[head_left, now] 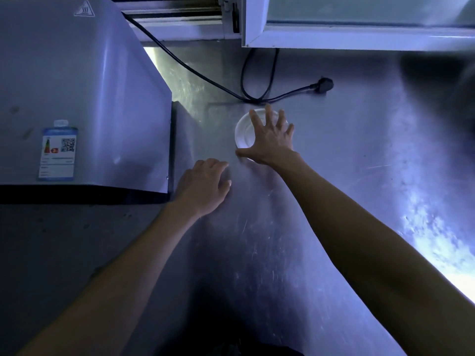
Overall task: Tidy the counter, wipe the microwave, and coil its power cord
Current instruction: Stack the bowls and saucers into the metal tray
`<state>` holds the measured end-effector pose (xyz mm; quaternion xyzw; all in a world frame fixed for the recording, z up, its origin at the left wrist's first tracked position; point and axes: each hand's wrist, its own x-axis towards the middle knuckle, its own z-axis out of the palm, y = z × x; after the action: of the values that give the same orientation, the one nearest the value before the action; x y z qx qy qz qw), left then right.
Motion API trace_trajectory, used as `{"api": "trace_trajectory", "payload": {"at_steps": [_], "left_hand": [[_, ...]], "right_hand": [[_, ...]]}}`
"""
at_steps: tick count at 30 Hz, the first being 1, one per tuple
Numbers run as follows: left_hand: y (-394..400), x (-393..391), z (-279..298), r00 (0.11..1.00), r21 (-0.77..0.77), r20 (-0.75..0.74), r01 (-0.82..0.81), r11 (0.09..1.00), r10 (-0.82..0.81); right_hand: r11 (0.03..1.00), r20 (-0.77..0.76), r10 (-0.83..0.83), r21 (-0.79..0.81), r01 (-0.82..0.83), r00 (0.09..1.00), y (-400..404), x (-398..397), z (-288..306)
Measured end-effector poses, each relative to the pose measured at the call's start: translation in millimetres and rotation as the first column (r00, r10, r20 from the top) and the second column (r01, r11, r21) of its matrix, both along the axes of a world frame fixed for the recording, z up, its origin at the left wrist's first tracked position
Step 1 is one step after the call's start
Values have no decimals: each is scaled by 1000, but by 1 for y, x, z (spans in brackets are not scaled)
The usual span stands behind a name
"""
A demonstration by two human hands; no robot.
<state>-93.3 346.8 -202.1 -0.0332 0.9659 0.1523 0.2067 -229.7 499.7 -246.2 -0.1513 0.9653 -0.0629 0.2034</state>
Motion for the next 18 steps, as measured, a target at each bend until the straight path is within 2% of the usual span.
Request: {"api": "trace_trajectory", "payload": {"at_steps": [10,18], "left_hand": [[-12,52,21,997,26,-9,-72,997,72],[-33,131,31,983,88,-98,-147,985,156]], "right_hand": [[996,-34,21,-88,-24,999,3,80,28],[993,-40,73,-94,-77,996,-13,172,50]]}}
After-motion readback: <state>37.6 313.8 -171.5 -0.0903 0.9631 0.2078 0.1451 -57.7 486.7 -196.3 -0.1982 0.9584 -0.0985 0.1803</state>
